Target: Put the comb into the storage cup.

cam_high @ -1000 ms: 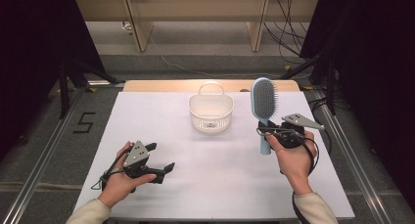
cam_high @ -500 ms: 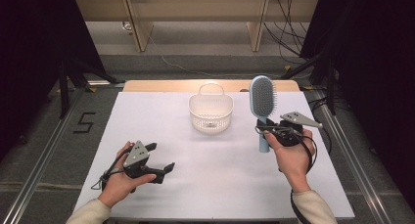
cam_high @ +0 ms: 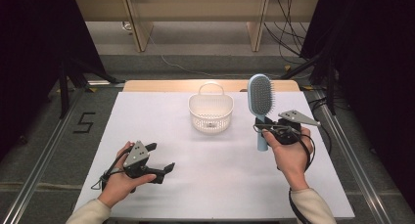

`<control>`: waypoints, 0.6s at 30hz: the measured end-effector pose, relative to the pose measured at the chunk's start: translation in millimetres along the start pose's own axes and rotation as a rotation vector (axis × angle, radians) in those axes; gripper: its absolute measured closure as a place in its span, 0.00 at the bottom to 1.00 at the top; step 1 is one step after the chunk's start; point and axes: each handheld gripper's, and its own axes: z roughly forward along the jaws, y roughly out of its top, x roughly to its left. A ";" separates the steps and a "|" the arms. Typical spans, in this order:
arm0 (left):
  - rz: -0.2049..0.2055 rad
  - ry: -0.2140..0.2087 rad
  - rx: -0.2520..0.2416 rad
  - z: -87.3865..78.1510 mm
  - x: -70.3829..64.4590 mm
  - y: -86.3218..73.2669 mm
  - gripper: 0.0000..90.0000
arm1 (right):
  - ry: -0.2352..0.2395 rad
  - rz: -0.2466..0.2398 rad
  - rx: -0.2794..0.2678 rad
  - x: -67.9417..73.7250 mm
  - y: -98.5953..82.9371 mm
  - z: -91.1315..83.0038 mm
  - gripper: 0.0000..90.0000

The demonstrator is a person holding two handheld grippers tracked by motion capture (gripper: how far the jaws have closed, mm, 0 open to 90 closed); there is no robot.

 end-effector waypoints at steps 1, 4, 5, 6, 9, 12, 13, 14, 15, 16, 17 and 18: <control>0.001 0.000 0.001 0.0 0.0 0.0 0.05 | 0.002 -0.001 0.000 0.1 0.1 0.3 0.79; 0.001 0.000 0.000 0.0 -0.1 0.1 0.05 | 0.002 -0.002 -0.002 0.5 0.6 0.8 0.79; 0.001 0.000 0.000 0.0 -0.1 0.1 0.05 | 0.002 -0.002 -0.003 0.6 0.8 0.9 0.79; 0.001 0.000 0.000 0.1 -0.1 0.1 0.05 | 0.002 -0.002 -0.003 0.5 1.1 1.1 0.79; 0.002 0.000 0.001 0.1 0.0 0.1 0.05 | 0.001 -0.001 -0.005 0.6 1.7 1.9 0.79; 0.001 0.000 0.000 0.0 -0.1 0.1 0.05 | 0.002 0.000 -0.005 0.6 2.4 2.6 0.79; 0.001 0.000 0.000 0.1 0.0 0.1 0.05 | 0.002 0.000 -0.007 0.7 2.7 2.9 0.79; 0.000 0.000 0.000 0.1 0.0 0.1 0.05 | 0.002 0.001 -0.006 0.9 3.0 3.2 0.79; 0.000 0.000 0.000 0.1 0.0 0.0 0.05 | 0.002 0.000 -0.007 1.0 3.3 3.5 0.79; 0.001 0.000 0.000 0.0 0.0 0.1 0.05 | 0.004 -0.002 -0.008 1.1 3.6 3.8 0.79; 0.001 0.000 0.000 0.0 0.0 0.1 0.05 | 0.005 -0.001 -0.008 1.3 3.9 4.1 0.79; 0.002 0.000 0.001 0.1 0.0 0.1 0.05 | 0.006 -0.001 -0.008 1.4 4.1 4.3 0.79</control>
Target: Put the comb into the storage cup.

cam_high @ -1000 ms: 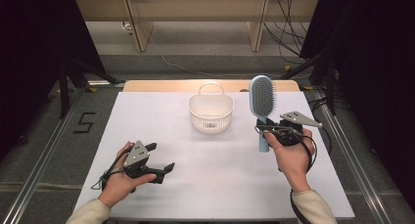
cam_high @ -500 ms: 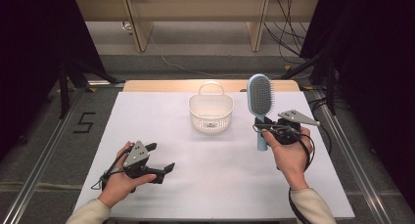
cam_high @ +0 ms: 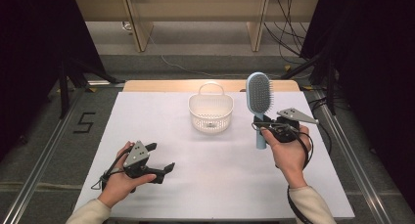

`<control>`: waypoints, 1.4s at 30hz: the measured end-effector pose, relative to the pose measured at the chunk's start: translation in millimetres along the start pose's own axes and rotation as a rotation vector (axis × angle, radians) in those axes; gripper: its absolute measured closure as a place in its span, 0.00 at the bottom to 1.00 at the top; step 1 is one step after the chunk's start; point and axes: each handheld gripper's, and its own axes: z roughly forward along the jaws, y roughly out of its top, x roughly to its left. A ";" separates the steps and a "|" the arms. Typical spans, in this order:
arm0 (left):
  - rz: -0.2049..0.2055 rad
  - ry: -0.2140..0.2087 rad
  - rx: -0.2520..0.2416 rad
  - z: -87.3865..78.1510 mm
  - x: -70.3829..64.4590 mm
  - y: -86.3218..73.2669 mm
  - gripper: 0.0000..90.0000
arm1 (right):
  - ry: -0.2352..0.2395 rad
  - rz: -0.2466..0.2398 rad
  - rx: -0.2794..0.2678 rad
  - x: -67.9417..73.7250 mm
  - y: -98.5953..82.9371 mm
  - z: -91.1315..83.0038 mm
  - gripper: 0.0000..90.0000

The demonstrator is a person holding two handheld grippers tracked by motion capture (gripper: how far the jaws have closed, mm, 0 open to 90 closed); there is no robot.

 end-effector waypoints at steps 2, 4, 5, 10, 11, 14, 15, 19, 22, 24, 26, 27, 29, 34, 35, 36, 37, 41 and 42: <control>-0.002 0.000 -0.001 0.0 0.0 0.0 0.05 | 0.000 -0.001 -0.002 0.1 0.5 0.6 0.79; -0.002 -0.001 -0.002 -0.1 0.0 0.0 0.05 | 0.001 -0.002 -0.005 0.2 0.9 1.0 0.79; -0.001 -0.001 -0.002 0.0 -0.1 0.0 0.05 | 0.000 -0.003 -0.005 0.3 1.2 1.2 0.79; -0.003 -0.001 -0.002 0.0 0.0 0.1 0.05 | 0.001 -0.004 -0.006 0.7 2.3 2.5 0.79; -0.003 -0.001 -0.002 0.0 0.1 0.0 0.05 | 0.002 -0.003 -0.006 0.8 2.5 2.6 0.79; -0.003 -0.002 -0.001 -0.2 0.0 0.1 0.05 | -0.001 -0.005 -0.009 0.8 3.3 3.4 0.79; -0.001 -0.001 -0.001 -0.2 0.1 0.1 0.05 | -0.001 -0.004 -0.009 0.9 3.5 3.6 0.79; -0.003 -0.002 -0.001 -0.3 0.1 0.1 0.05 | 0.000 -0.007 -0.009 1.1 3.9 4.9 0.79; -0.003 -0.002 -0.001 -0.2 0.0 0.1 0.05 | -0.001 -0.007 -0.011 1.3 4.4 5.6 0.79; -0.004 -0.002 -0.001 -0.2 0.0 0.1 0.05 | 0.001 -0.006 -0.012 1.4 5.0 5.9 0.79; -0.004 -0.002 -0.001 -0.2 0.0 0.1 0.05 | 0.000 -0.006 -0.014 1.5 5.6 6.2 0.79; -0.001 -0.001 0.000 -0.2 0.2 0.0 0.05 | 0.000 -0.006 -0.016 1.6 5.9 6.4 0.79; -0.002 -0.001 0.000 -0.1 0.1 0.0 0.05 | 0.001 -0.006 -0.017 1.8 6.3 6.9 0.79; -0.002 -0.002 0.001 0.0 -0.4 0.0 0.05 | 0.005 -0.006 -0.016 2.4 7.3 8.6 0.79; -0.002 -0.002 0.001 -0.1 -0.4 0.1 0.05 | 0.005 -0.005 -0.015 2.7 7.5 9.0 0.79; -0.002 -0.002 0.001 -0.1 -0.3 0.1 0.05 | 0.005 -0.007 -0.016 2.9 7.7 9.5 0.79; -0.002 -0.002 0.001 -0.1 -0.3 0.1 0.05 | 0.006 -0.007 -0.018 3.1 7.9 10.0 0.79; -0.002 -0.002 0.000 -0.1 -0.3 0.0 0.05 | 0.005 -0.008 -0.019 3.7 8.4 11.5 0.79; -0.002 -0.002 -0.001 -0.1 -0.3 0.0 0.05 | 0.006 -0.010 -0.018 3.7 8.5 11.8 0.79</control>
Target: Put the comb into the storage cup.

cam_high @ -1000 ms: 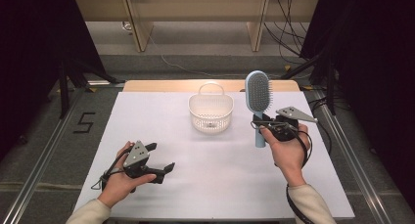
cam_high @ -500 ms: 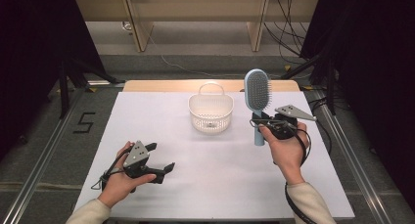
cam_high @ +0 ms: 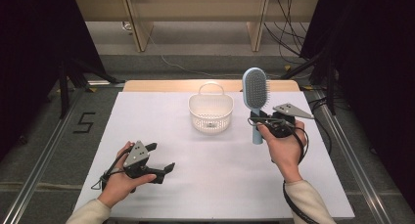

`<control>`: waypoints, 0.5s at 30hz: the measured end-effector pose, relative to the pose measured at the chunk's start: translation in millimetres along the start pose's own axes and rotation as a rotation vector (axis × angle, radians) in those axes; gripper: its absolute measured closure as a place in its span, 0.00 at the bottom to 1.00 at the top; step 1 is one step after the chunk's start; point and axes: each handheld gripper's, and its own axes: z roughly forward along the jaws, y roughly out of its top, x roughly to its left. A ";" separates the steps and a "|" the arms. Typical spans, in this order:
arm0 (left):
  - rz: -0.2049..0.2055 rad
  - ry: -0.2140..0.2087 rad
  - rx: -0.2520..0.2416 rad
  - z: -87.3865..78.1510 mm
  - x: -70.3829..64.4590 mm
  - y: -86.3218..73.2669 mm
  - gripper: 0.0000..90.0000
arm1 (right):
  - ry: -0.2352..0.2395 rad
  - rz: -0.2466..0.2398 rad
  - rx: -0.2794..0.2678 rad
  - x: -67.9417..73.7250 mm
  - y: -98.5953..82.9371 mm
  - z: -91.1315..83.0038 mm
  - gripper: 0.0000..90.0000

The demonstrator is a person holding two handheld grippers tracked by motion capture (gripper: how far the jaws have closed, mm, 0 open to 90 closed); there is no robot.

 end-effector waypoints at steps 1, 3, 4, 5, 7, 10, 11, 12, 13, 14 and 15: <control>0.000 0.000 0.000 0.0 0.0 0.0 0.05 | 0.000 0.000 0.000 0.1 0.0 0.3 0.79; 0.002 0.001 0.000 -0.1 0.2 0.1 0.05 | 0.001 0.002 0.000 0.2 0.2 1.1 0.79; 0.002 0.001 0.000 -0.1 0.2 0.1 0.05 | -0.001 0.003 -0.001 0.2 0.2 1.3 0.79; 0.002 0.001 -0.001 -0.1 0.2 0.1 0.05 | -0.001 0.004 -0.001 0.3 0.4 1.5 0.79; 0.001 0.001 -0.001 0.0 -0.1 0.0 0.05 | -0.002 0.004 -0.003 0.1 0.7 1.9 0.79; 0.000 0.001 -0.002 0.0 -0.1 0.0 0.05 | -0.003 0.003 -0.008 0.0 1.3 2.3 0.79; 0.000 0.001 -0.001 0.1 0.0 0.0 0.05 | -0.003 0.004 -0.008 -0.1 1.5 2.4 0.79; 0.001 0.001 0.000 0.0 0.0 0.0 0.05 | -0.003 0.003 -0.010 -0.2 1.6 2.7 0.79; 0.000 0.000 0.000 0.0 0.0 0.0 0.05 | -0.004 0.004 -0.010 -0.3 1.7 2.9 0.79; 0.000 0.000 0.000 -0.1 0.0 0.0 0.05 | -0.004 0.004 -0.009 -0.3 1.8 3.1 0.79; 0.002 0.001 -0.002 0.0 0.1 0.0 0.05 | -0.004 0.005 -0.010 -0.4 1.9 3.3 0.79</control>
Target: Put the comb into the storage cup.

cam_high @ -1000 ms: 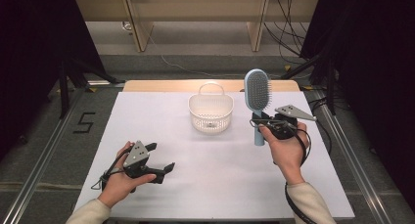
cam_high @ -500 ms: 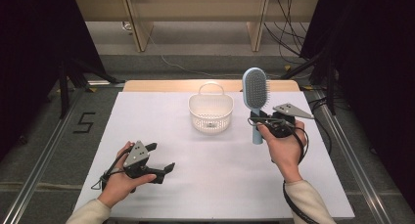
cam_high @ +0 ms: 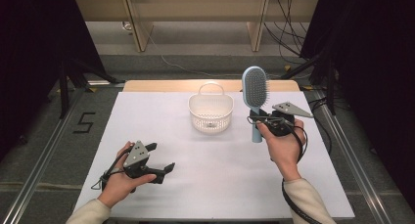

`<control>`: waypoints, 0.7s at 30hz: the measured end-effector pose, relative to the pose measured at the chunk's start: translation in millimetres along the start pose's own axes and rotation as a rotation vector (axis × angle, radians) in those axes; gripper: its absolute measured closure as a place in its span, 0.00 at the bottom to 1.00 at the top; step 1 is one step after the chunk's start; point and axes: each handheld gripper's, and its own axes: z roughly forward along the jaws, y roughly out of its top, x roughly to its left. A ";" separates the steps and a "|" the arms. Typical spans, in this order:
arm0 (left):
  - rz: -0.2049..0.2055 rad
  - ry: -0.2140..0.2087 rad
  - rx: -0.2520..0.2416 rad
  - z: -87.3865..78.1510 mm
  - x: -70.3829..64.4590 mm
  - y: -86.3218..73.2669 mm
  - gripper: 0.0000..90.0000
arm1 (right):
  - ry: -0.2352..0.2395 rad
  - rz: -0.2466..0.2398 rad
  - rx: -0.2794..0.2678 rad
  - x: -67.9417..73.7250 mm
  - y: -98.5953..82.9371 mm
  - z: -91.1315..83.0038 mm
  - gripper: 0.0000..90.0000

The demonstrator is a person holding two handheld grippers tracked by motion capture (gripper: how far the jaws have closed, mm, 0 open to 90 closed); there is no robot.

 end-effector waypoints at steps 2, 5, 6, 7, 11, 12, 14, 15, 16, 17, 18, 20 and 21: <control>-0.002 -0.001 0.000 0.0 -0.2 -0.1 0.05 | 0.000 -0.001 0.000 0.0 0.2 0.3 0.79; 0.001 -0.002 0.001 0.0 -0.1 0.0 0.05 | -0.001 0.000 -0.002 0.1 0.9 0.7 0.79; -0.001 -0.002 0.002 0.0 -0.2 0.0 0.05 | -0.002 -0.001 -0.003 0.1 1.0 1.0 0.79; -0.001 -0.001 0.000 0.0 -0.2 -0.1 0.05 | -0.001 -0.001 -0.003 0.1 1.1 1.3 0.79; -0.002 -0.001 0.000 0.0 -0.1 -0.1 0.05 | 0.000 0.000 -0.002 0.4 1.3 2.8 0.79; -0.001 -0.001 0.002 0.0 -0.1 -0.1 0.05 | 0.000 0.000 -0.003 0.6 1.4 3.1 0.79; -0.001 0.000 0.000 0.0 -0.2 -0.1 0.05 | 0.000 0.001 -0.002 0.9 1.7 3.6 0.79; 0.001 -0.002 0.000 0.0 -0.1 0.0 0.05 | 0.000 -0.001 -0.004 1.1 1.8 4.0 0.79; -0.001 0.000 0.000 0.1 -0.2 0.0 0.05 | 0.000 -0.001 -0.003 1.2 1.9 4.4 0.79; -0.001 -0.001 0.002 0.1 -0.2 -0.1 0.05 | 0.000 -0.001 -0.003 1.3 2.0 4.6 0.79; -0.001 -0.001 0.002 0.1 -0.2 -0.1 0.05 | 0.000 -0.002 -0.004 1.4 2.1 5.0 0.79; 0.001 -0.001 0.001 0.0 -0.1 0.1 0.05 | 0.001 -0.002 -0.005 1.7 2.5 5.7 0.79; 0.000 -0.001 -0.001 0.0 -0.1 0.1 0.05 | 0.001 -0.002 -0.005 1.9 2.7 6.0 0.79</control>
